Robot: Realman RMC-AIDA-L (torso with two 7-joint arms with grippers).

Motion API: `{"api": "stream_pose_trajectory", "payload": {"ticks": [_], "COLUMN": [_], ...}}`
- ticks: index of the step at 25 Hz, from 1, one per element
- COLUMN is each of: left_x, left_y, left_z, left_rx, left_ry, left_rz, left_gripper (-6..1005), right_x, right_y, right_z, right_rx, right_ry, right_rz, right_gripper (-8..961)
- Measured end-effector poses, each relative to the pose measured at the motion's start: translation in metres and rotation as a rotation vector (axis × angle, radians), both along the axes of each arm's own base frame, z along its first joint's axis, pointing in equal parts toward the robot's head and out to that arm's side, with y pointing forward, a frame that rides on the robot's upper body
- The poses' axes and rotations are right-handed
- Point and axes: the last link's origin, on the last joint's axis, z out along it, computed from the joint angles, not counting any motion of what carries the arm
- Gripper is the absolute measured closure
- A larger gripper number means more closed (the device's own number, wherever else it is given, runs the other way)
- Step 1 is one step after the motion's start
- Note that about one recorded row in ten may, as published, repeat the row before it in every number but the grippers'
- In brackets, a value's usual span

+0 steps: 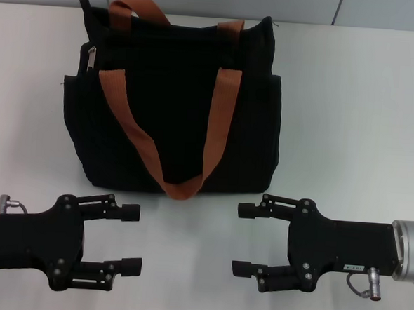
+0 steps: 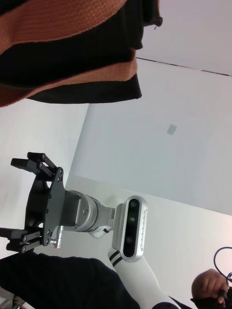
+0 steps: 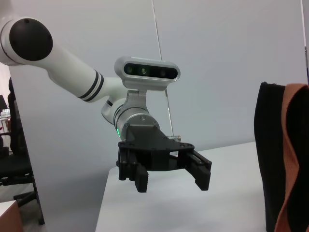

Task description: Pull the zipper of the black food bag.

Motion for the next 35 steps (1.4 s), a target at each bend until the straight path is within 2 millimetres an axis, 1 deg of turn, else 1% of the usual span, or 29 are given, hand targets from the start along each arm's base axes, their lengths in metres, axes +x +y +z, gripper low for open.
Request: {"api": "stream_pose_trajectory", "payload": {"ticks": [12,17,20,21,22,24,27,28,31,32,33,35], "left_x": [0.004,0.012,0.023,0.032,0.032,0.039,0.042,0.045,0.045,0.042,0.024,0.013], "left_y": [0.001,-0.001,0.004,0.012,0.012,0.021,0.025,0.036,0.036,0.048,0.073,0.082], "left_z": [-0.002,0.002,0.008,0.013,0.013,0.019,0.024,0.040,0.040,0.057,0.081,0.089], "left_rx": [0.005,0.014,0.084,0.171,0.171,0.261,0.313,0.439,0.439,0.545,0.646,0.660], "left_ry": [-0.014,-0.075,-0.151,-0.208,-0.208,-0.265,-0.297,-0.363,-0.363,-0.388,-0.293,-0.216], "left_rz": [-0.015,-0.061,-0.114,-0.135,-0.135,-0.144,-0.139,-0.110,-0.110,-0.057,0.053,0.091], "left_gripper": [231,231,231,231,231,231,232,232,232,232,232,232], "right_x": [0.001,0.003,0.004,0.005,0.005,0.005,0.005,0.005,0.005,0.005,0.006,0.006], "right_y": [0.000,-0.001,-0.001,-0.001,-0.001,-0.001,-0.001,-0.001,-0.002,-0.002,-0.002,-0.002], "right_z": [0.000,-0.001,-0.001,-0.001,-0.001,-0.002,-0.002,-0.002,-0.002,-0.002,-0.002,-0.002], "right_rx": [0.003,0.005,0.008,0.011,0.011,0.011,0.011,0.011,0.011,0.011,0.012,0.012], "right_ry": [-0.003,-0.007,-0.012,-0.016,-0.016,-0.017,-0.016,-0.016,-0.016,-0.016,-0.016,-0.015], "right_rz": [-0.006,-0.013,-0.018,-0.021,-0.021,-0.022,-0.022,-0.022,-0.024,-0.024,-0.027,-0.028], "right_gripper": [133,133,132,132,132,132,132,132,132,132,132,132]}}
